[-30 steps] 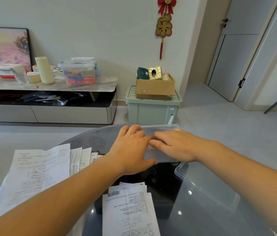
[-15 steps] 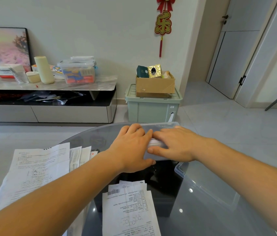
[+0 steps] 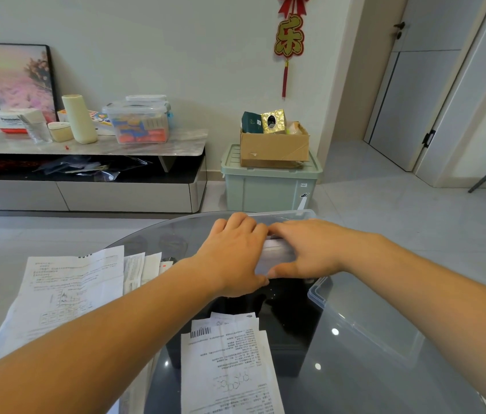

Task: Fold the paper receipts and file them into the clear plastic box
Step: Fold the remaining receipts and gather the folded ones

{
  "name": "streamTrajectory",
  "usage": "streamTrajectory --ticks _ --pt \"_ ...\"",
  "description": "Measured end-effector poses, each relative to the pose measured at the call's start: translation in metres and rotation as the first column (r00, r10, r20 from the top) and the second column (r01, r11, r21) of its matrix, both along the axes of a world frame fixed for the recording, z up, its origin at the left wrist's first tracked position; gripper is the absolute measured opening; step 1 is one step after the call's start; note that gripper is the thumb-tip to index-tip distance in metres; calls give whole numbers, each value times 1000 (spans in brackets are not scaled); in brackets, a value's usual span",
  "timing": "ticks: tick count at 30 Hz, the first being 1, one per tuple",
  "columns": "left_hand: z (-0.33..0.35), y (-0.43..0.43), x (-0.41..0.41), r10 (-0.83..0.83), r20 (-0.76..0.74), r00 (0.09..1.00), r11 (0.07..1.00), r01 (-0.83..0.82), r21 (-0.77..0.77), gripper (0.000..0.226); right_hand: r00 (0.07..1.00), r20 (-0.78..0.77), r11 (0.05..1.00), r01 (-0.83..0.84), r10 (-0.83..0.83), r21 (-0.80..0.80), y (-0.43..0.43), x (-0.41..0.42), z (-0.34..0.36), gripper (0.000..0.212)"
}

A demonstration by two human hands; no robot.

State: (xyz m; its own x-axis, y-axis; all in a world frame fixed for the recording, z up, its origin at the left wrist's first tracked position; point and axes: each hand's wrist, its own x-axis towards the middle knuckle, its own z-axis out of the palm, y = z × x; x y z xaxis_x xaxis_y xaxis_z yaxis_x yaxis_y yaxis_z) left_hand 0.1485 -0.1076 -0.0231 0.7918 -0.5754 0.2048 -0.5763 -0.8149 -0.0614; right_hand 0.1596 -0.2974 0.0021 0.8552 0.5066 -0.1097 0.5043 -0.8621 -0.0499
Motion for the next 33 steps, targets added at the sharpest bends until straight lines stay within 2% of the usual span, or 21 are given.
streamTrajectory --ticks 3,6,8,11,13,17,20,25,29,33 --pt "-4 1 -3 -15 36 999 1000 16 -25 76 1000 14 1000 -17 17 -4 0 3 0 59" --pt "-5 3 -3 -25 44 999 998 28 -53 75 996 81 995 -36 44 -97 0 1 -3 51" --pt "-4 3 -2 -40 50 998 998 43 -52 75 990 138 991 -21 39 -133 1 -1 -4 58" --pt "-2 4 -1 -50 52 997 995 54 -86 80 982 187 997 5 9 -77 0 -1 -6 82" --pt "-2 8 -1 -39 48 998 993 44 -107 85 977 213 999 11 -2 -38 -1 -2 -8 91" --pt "-3 14 -6 3 18 1000 998 -2 -67 97 968 251 999 25 -29 20 -3 -10 -8 93" --pt "-2 17 -11 45 -23 999 995 -47 -93 104 957 287 997 24 -45 77 -5 -17 -7 94" --pt "5 24 -32 82 -26 996 980 -85 -177 102 934 337 978 52 -120 203 -9 -38 2 81" --pt "14 34 -66 125 -42 991 953 -131 -273 90 918 349 942 67 -186 328 -12 -76 7 64" --pt "15 48 -113 178 -65 982 926 -190 -327 64 951 206 891 122 -231 438 -6 -133 7 42"
